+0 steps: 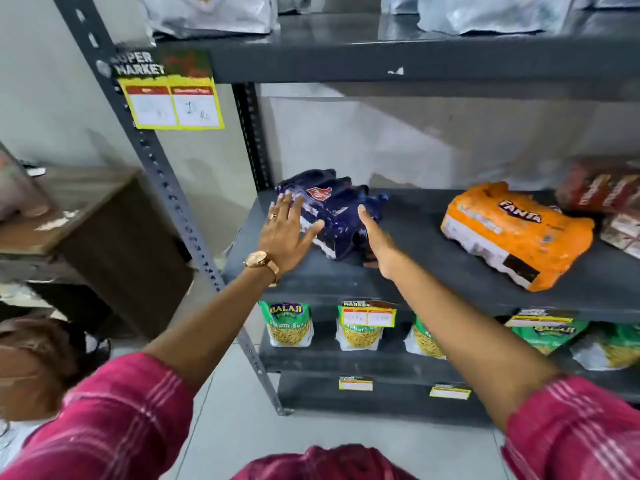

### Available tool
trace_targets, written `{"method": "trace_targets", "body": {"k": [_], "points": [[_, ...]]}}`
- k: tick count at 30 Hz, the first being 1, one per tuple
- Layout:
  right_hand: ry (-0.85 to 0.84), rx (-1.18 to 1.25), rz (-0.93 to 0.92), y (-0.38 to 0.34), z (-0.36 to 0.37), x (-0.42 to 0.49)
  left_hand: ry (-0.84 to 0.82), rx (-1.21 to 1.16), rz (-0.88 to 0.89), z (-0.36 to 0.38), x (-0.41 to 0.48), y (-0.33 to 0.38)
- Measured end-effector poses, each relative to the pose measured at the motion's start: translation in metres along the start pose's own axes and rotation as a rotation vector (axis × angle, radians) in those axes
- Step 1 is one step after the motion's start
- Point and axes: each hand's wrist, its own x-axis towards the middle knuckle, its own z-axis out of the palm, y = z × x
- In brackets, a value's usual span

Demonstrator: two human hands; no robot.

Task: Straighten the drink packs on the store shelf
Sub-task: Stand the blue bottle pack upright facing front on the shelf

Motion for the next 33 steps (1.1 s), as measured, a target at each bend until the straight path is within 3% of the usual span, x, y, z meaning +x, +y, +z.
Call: {"method": "trace_targets", "body": {"k": [2, 7, 10, 12, 15, 18, 20, 22, 25, 28, 33], "points": [[-0.018, 0.156, 0.073, -0.008, 0.011, 0.008, 0.005, -0.025, -0.052, -0.002, 0.026, -0.008], [0.044, 0.211, 0.146, -0.012, 0.016, 0.033, -0.115, 0.085, -0.183, -0.012, 0.108, -0.016], [0.101, 0.237, 0.166, -0.011, 0.013, 0.037, -0.255, -0.008, -0.337, -0.016, 0.134, -0.014], [0.134, 0.252, 0.134, -0.009, 0.011, 0.038, -0.236, -0.098, -0.404, -0.013, 0.139, -0.012], [0.143, 0.328, 0.039, -0.003, 0.014, 0.036, -0.073, -0.159, -0.413, -0.004, 0.135, -0.021], [0.291, 0.376, -0.167, 0.006, 0.028, 0.030, 0.098, -0.474, -0.360, 0.006, 0.122, -0.039], [0.434, 0.258, -0.394, 0.011, 0.036, 0.026, 0.153, -0.776, -0.316, 0.013, 0.106, -0.051], [0.508, 0.099, -0.565, 0.017, 0.038, 0.022, 0.171, -0.912, -0.257, 0.023, 0.092, -0.057], [0.501, -0.024, -0.706, 0.025, 0.037, 0.019, 0.127, -0.874, -0.268, 0.029, 0.089, -0.058], [0.496, -0.140, -0.751, 0.034, 0.037, 0.023, 0.012, -0.547, -0.347, 0.016, 0.101, -0.055], [0.345, -0.031, -0.649, 0.030, 0.033, 0.028, -0.211, -0.744, -0.536, -0.040, 0.126, -0.004]]}}
